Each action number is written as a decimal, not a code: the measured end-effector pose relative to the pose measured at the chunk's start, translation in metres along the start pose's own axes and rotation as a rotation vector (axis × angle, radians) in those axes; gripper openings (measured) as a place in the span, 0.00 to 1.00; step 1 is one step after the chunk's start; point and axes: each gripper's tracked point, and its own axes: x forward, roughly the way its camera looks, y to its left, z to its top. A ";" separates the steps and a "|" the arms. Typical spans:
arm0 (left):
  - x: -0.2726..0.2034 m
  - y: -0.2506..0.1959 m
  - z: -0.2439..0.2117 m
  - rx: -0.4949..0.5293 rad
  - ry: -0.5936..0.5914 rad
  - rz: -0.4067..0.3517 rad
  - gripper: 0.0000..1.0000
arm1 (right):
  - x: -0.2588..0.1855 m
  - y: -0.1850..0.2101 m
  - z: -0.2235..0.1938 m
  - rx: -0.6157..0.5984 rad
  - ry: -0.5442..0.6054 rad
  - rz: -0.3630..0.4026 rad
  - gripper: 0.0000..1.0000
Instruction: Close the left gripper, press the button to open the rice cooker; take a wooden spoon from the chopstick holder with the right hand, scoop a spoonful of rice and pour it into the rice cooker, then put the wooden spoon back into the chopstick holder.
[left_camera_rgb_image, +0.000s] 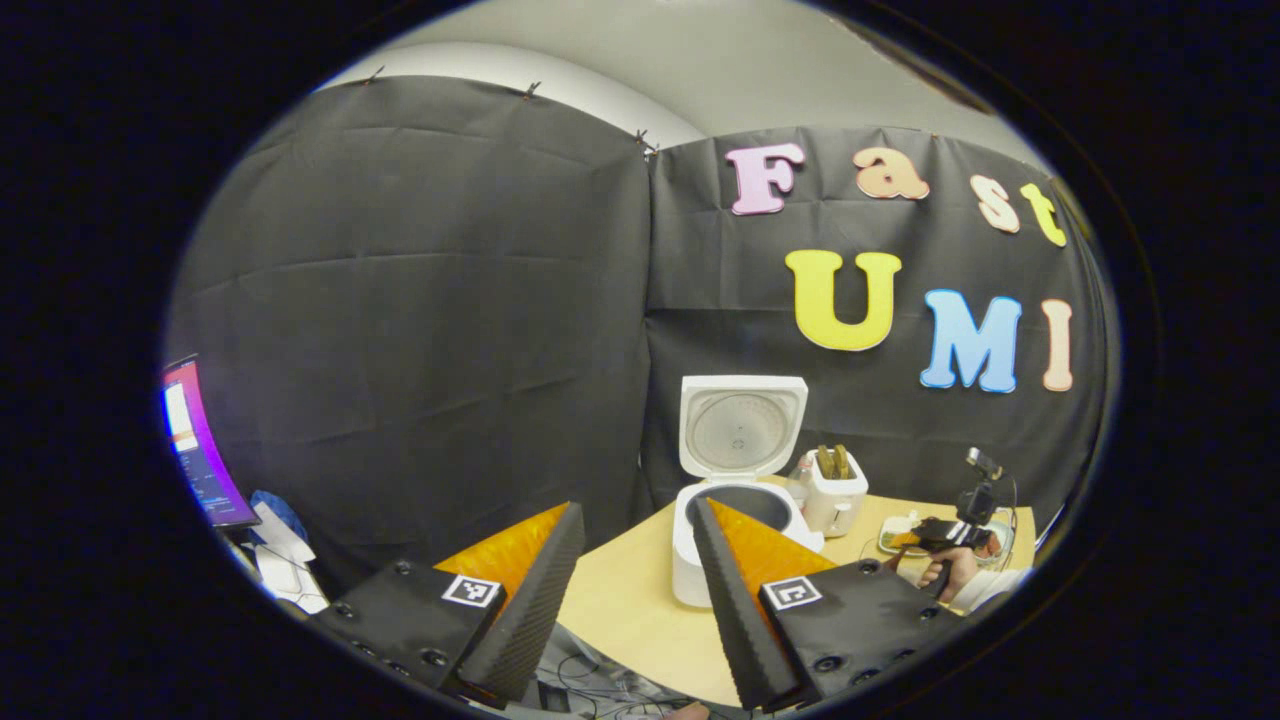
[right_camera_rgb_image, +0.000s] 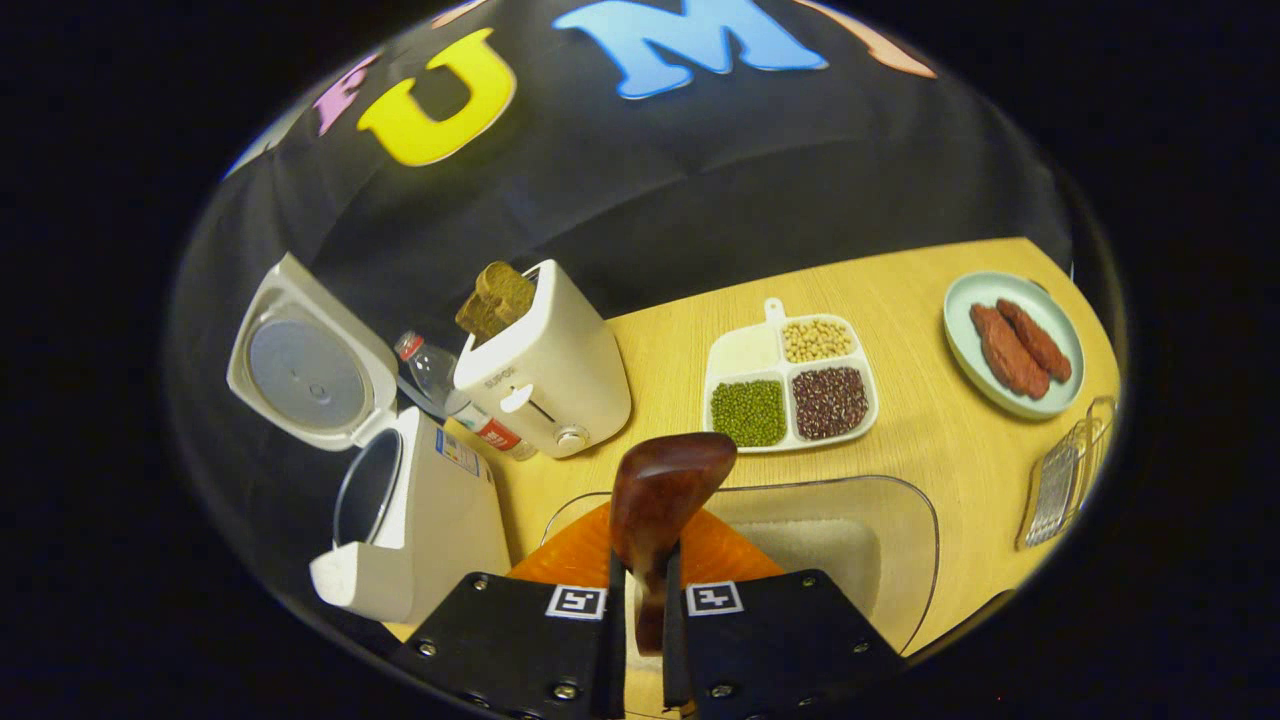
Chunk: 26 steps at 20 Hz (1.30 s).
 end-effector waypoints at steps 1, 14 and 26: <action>-0.001 0.000 0.001 0.000 -0.004 0.000 0.80 | -0.005 -0.001 0.003 0.054 -0.002 0.017 0.15; -0.018 0.002 0.011 0.014 -0.043 -0.002 0.80 | -0.069 0.034 0.040 0.236 -0.069 0.192 0.15; -0.031 0.041 0.010 -0.014 -0.052 0.070 0.80 | -0.074 0.220 0.064 0.227 -0.077 0.466 0.15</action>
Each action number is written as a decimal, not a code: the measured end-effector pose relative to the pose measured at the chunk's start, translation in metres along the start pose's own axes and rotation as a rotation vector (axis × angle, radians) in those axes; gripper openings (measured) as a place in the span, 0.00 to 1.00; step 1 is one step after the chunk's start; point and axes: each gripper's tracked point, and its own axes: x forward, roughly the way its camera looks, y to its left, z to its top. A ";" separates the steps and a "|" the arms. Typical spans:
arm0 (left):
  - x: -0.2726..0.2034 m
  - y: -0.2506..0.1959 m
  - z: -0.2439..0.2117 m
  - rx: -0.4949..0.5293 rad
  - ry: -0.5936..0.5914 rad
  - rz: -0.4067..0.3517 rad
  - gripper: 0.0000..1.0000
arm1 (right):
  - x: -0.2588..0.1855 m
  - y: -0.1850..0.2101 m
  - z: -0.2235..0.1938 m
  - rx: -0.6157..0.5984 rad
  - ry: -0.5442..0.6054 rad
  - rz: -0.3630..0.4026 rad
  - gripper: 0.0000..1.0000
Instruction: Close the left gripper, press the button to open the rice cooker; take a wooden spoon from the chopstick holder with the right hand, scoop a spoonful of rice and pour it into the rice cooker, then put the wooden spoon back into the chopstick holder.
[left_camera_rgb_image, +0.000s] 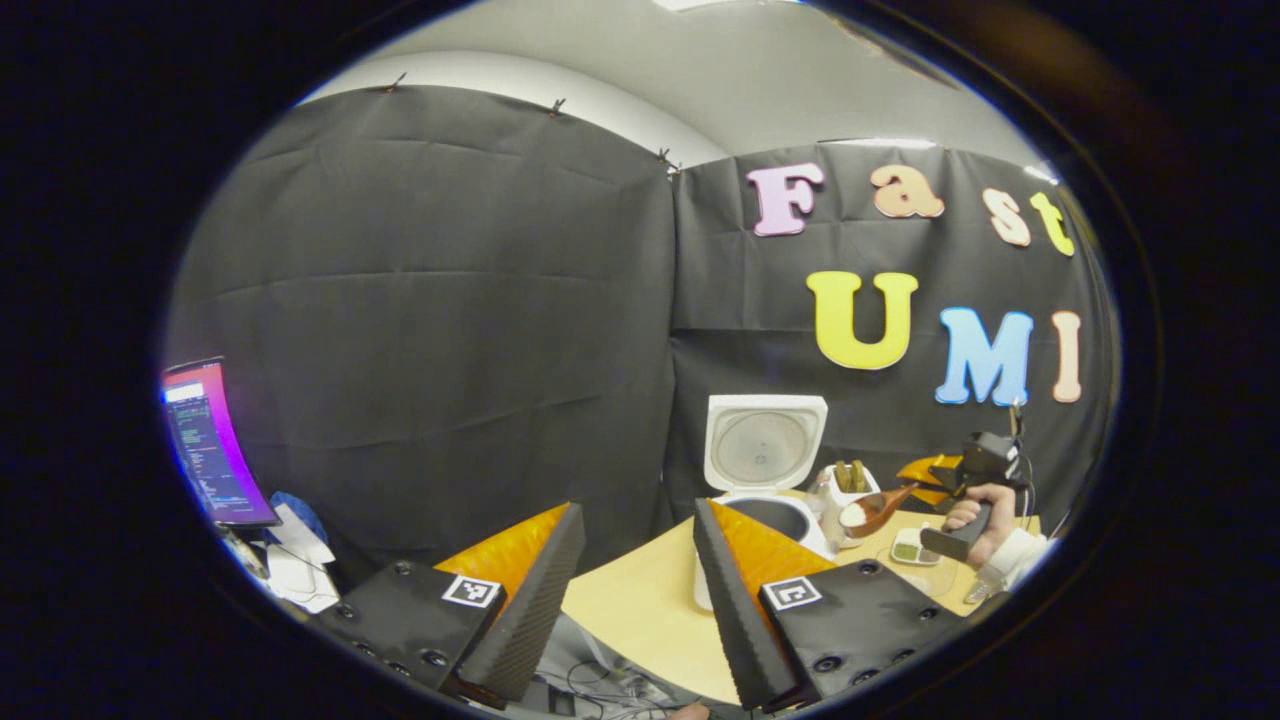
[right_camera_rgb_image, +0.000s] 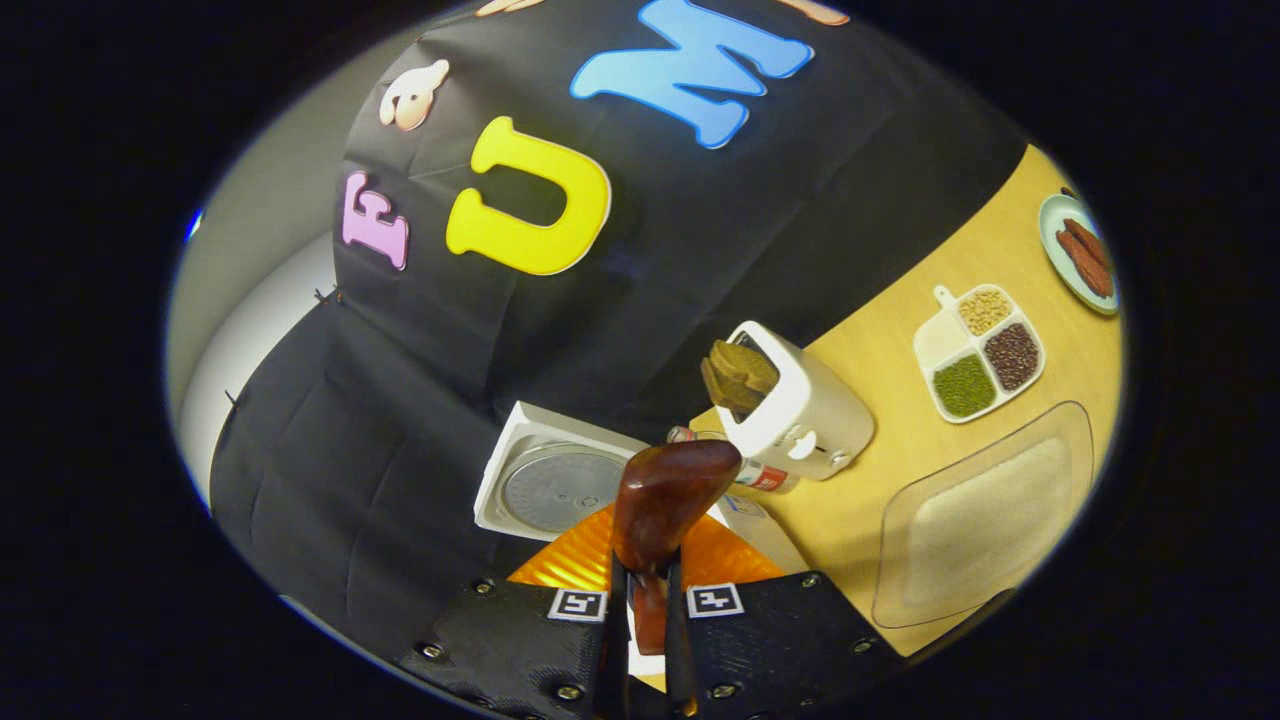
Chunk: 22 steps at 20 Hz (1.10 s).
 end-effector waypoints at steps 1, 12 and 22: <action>-0.001 0.004 -0.001 0.001 0.001 0.009 0.80 | 0.014 0.012 -0.003 -0.028 0.008 0.013 0.15; -0.007 0.051 -0.025 -0.026 0.042 0.120 0.80 | 0.112 0.058 -0.097 -0.629 0.177 -0.001 0.15; -0.004 0.069 -0.040 -0.056 0.071 0.172 0.74 | 0.109 0.062 -0.105 -1.021 0.195 -0.019 0.15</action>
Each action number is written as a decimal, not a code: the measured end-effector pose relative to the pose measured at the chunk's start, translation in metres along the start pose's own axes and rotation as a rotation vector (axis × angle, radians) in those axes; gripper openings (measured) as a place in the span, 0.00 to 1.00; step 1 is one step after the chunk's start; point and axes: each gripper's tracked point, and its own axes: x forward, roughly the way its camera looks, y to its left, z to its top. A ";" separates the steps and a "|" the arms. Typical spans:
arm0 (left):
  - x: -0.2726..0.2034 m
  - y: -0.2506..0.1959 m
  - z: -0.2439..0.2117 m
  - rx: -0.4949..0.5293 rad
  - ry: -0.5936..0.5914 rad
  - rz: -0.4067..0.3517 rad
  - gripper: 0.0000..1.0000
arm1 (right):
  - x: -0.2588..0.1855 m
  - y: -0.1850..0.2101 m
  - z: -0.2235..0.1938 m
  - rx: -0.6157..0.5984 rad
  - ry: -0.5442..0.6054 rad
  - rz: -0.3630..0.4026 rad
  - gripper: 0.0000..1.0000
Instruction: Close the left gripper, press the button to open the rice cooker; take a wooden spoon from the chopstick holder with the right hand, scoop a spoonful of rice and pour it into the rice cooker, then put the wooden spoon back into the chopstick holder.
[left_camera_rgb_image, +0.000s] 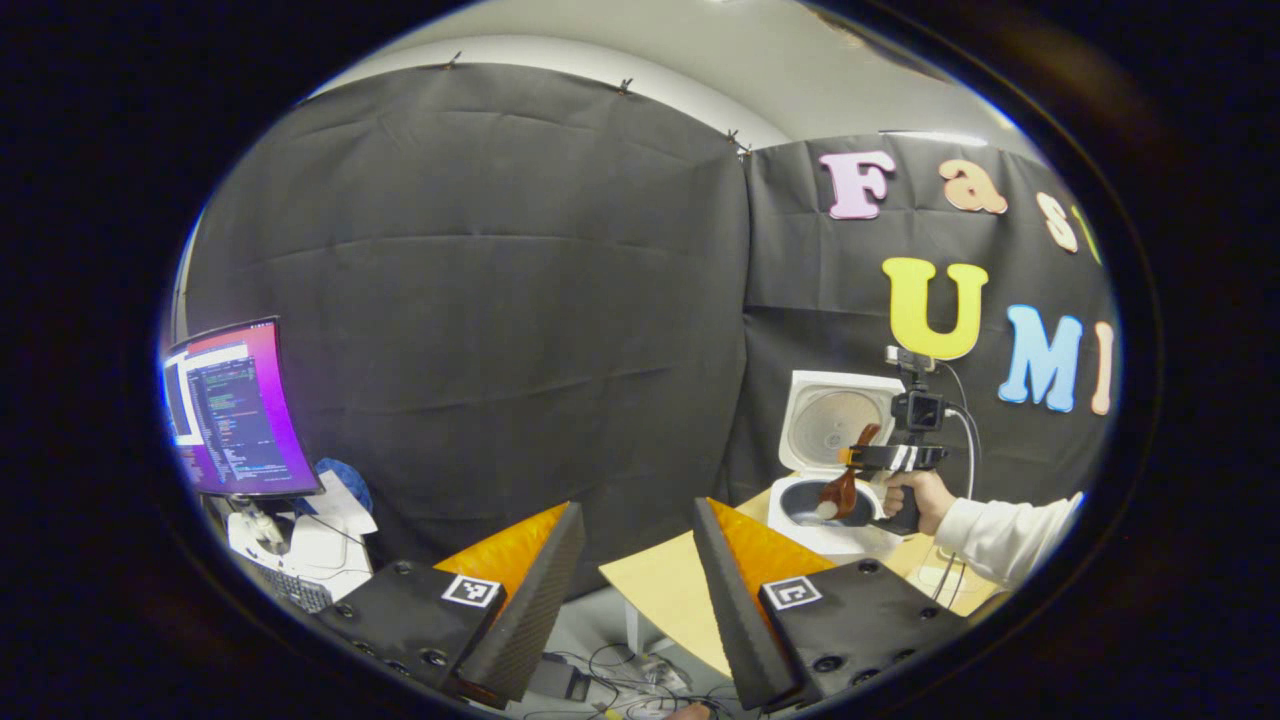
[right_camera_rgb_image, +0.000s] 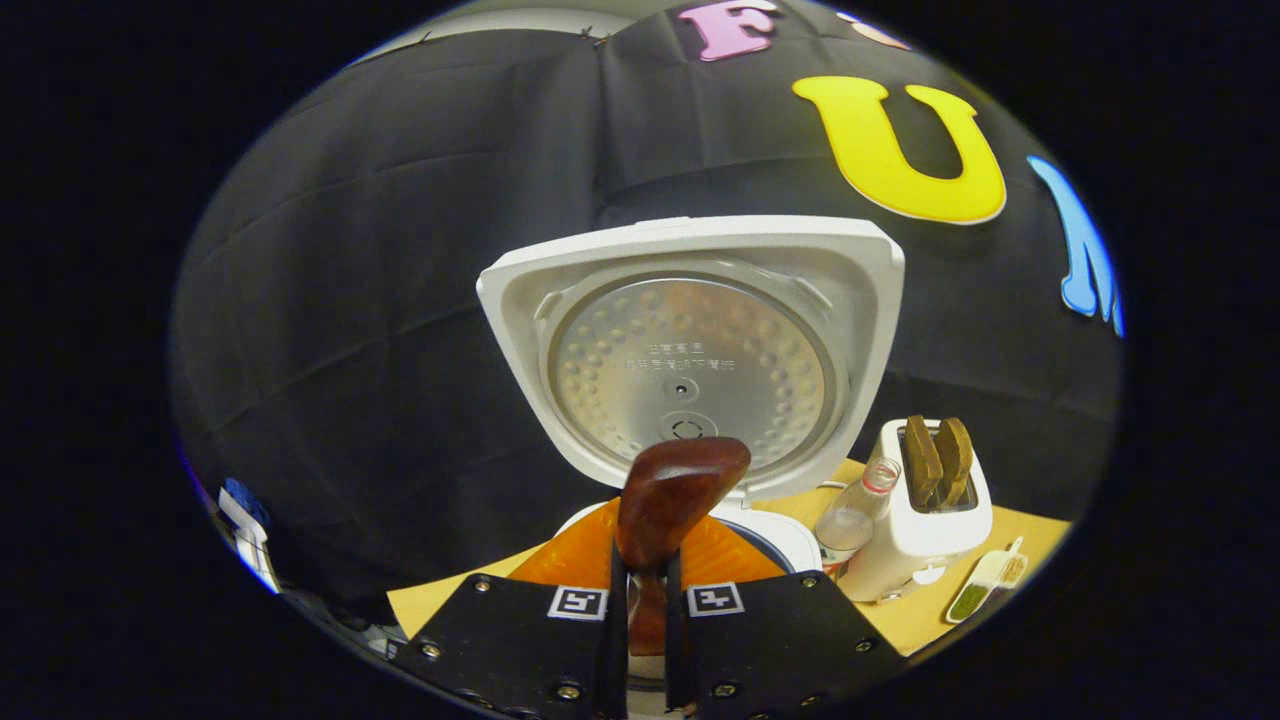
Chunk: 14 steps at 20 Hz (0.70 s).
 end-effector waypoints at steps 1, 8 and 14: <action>0.001 0.000 0.000 0.000 0.001 0.001 0.74 | 0.001 -0.001 0.000 -0.041 -0.004 -0.006 0.15; 0.001 -0.006 0.005 0.010 -0.007 -0.006 0.74 | -0.010 0.001 0.009 -0.423 -0.106 -0.093 0.15; -0.005 -0.018 0.013 0.026 -0.025 -0.032 0.74 | -0.029 0.007 0.013 -0.702 -0.174 -0.142 0.15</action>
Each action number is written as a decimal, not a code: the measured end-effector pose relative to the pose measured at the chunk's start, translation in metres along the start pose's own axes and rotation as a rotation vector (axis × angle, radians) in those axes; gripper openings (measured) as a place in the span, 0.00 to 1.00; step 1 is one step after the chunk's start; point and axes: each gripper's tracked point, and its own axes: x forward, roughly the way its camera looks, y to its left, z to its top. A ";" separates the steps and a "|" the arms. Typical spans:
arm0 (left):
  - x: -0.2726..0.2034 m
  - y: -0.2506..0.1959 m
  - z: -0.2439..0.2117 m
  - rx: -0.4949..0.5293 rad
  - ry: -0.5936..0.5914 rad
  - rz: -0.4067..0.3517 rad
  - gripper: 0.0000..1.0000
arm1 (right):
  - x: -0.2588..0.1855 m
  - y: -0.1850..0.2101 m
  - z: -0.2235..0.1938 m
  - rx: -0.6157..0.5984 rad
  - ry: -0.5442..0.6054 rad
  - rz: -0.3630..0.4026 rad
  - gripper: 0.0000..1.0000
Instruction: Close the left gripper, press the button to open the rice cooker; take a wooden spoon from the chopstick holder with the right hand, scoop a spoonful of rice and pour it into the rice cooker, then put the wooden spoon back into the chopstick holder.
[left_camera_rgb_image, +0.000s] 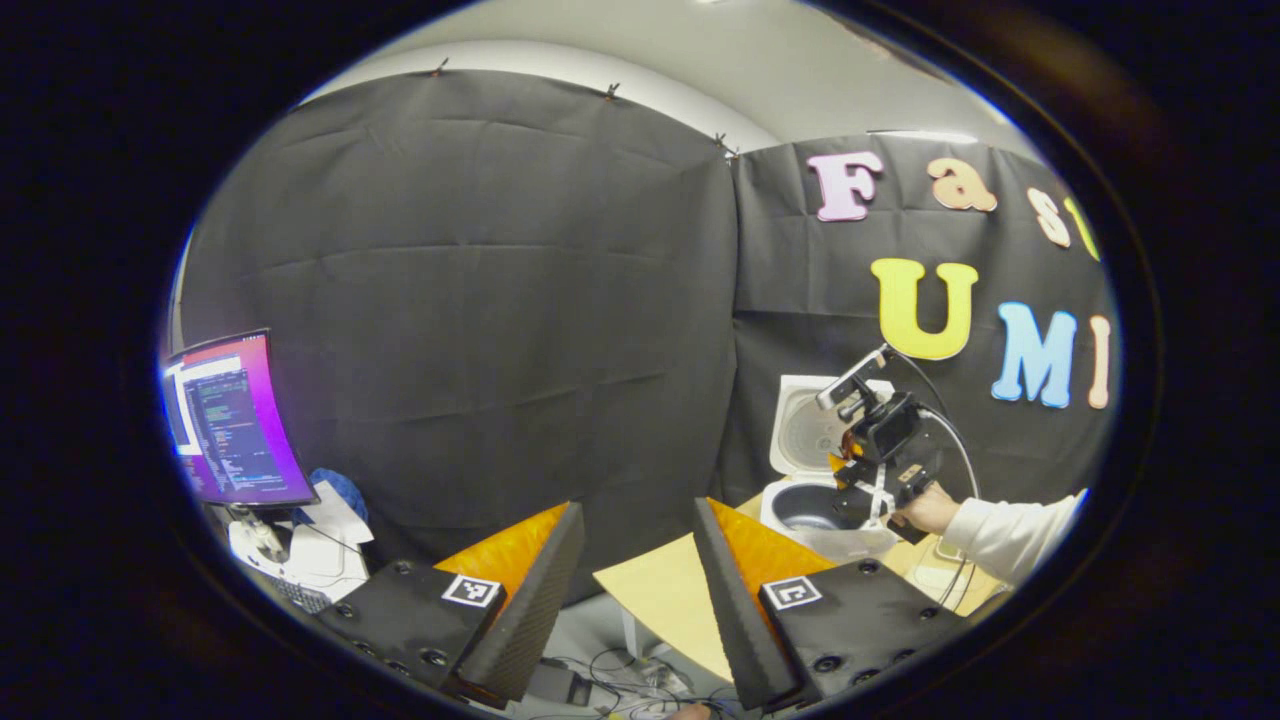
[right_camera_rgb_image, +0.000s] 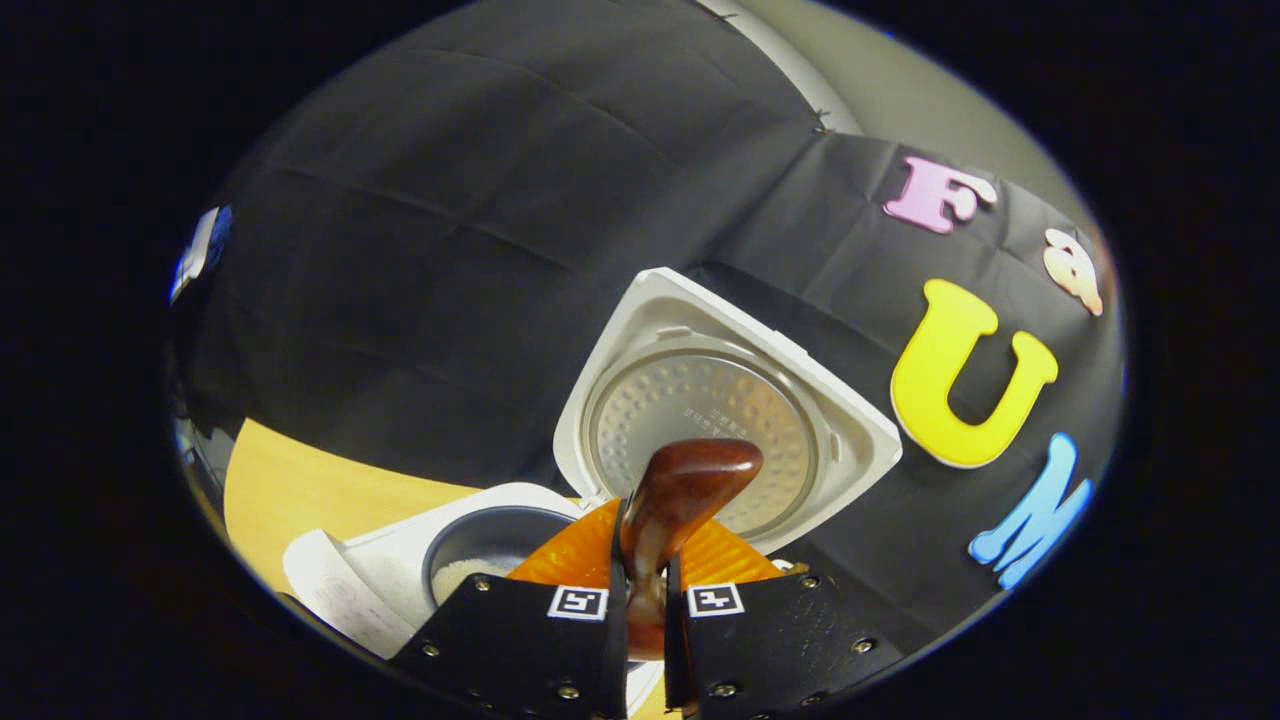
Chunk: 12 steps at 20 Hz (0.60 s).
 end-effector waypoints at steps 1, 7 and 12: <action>-0.001 0.000 0.003 0.000 -0.004 -0.005 0.75 | -0.002 0.000 0.000 0.006 -0.003 0.010 0.15; -0.016 -0.006 0.016 -0.008 -0.042 -0.070 0.81 | -0.052 -0.054 0.002 0.395 0.037 -0.037 0.15; -0.039 -0.004 0.039 -0.034 -0.105 -0.171 0.82 | -0.129 -0.115 -0.014 0.684 0.077 -0.126 0.15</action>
